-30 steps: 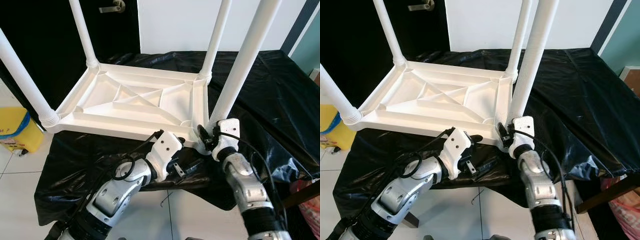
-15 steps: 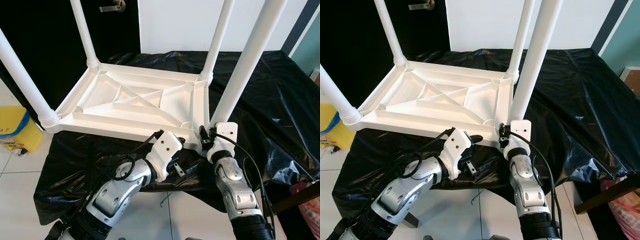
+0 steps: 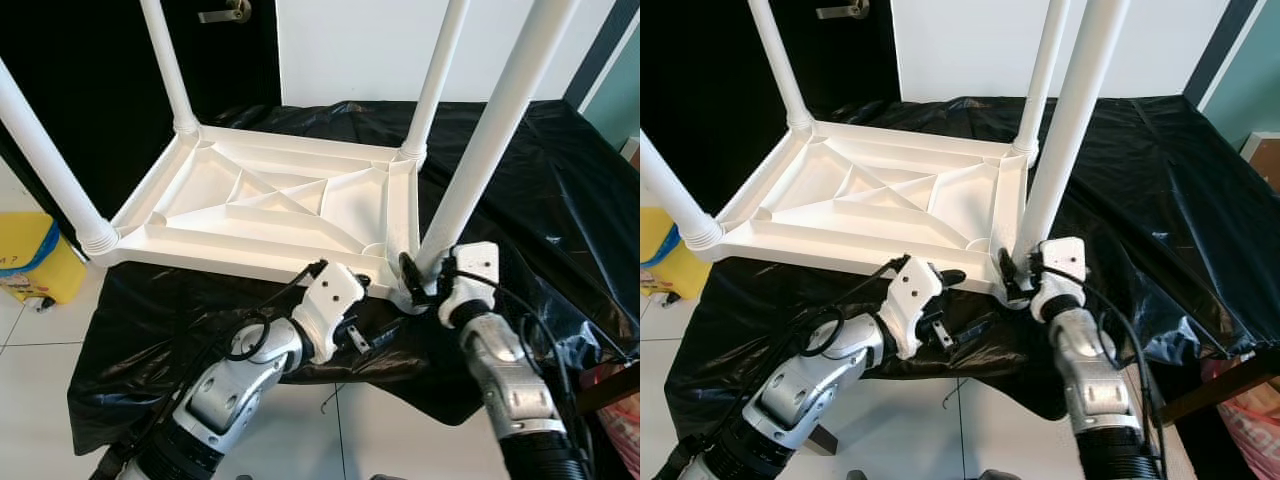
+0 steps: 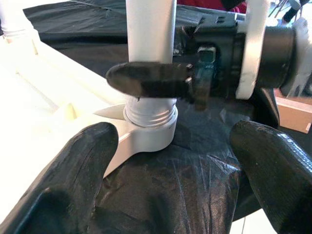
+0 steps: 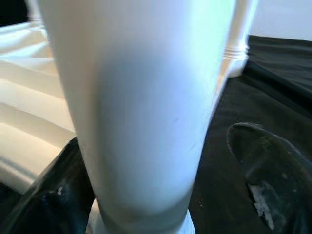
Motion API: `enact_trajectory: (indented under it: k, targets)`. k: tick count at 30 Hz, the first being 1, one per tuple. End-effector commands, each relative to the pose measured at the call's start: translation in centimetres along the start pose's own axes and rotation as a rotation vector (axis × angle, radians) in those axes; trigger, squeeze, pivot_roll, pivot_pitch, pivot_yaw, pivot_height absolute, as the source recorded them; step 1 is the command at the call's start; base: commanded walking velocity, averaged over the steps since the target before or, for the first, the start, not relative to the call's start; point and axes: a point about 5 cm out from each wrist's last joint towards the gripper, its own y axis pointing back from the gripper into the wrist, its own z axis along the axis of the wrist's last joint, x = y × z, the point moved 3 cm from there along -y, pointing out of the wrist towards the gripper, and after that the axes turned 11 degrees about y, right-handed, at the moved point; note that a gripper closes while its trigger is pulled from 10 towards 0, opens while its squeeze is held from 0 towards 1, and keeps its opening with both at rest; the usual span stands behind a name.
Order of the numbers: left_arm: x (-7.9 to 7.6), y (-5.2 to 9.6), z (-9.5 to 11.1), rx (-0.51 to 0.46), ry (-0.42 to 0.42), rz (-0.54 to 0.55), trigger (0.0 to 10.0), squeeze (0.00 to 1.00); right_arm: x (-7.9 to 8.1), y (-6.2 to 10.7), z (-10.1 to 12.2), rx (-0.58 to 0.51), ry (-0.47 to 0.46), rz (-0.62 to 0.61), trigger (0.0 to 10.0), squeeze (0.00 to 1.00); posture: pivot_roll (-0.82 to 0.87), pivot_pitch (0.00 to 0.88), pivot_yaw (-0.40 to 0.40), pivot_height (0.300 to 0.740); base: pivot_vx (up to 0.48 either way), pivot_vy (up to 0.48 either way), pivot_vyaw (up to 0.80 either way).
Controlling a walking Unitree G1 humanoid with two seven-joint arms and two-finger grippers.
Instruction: Building children table
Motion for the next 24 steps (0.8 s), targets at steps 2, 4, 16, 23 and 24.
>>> enact_trajectory:
  k: [2,4,16,23,24]
  targets:
    - [-0.4,0.1,-0.3,0.032,-0.018,-0.084,10.0,0.00,0.0,0.0,0.1,-0.021,-0.004,0.104,10.0,1.00,-0.10,0.073,-0.045,0.740,0.000,0.000,0.00]
    - [-0.3,0.2,-0.3,0.036,-0.022,-0.086,10.0,0.00,0.2,-0.2,0.2,-0.032,0.000,0.184,10.0,0.00,-0.10,0.076,-0.040,0.740,0.000,0.000,0.00]
    - [-0.6,-0.2,0.1,0.024,-0.021,-0.100,10.0,0.00,1.2,-1.5,-0.1,-0.033,0.046,0.372,2.3,0.00,-0.10,0.091,-0.029,0.740,0.000,0.000,0.00]
    - [-0.5,0.0,0.0,0.026,-0.018,-0.094,10.0,0.00,0.7,-1.5,-0.6,-0.019,0.047,0.375,0.0,0.00,-0.10,0.095,-0.027,0.740,0.000,0.000,0.00]
    - [-0.5,0.0,0.0,0.026,-0.018,-0.094,10.0,0.00,0.7,-1.5,-0.6,-0.019,0.047,0.375,0.0,0.00,-0.10,0.095,-0.027,0.740,0.000,0.000,0.00]
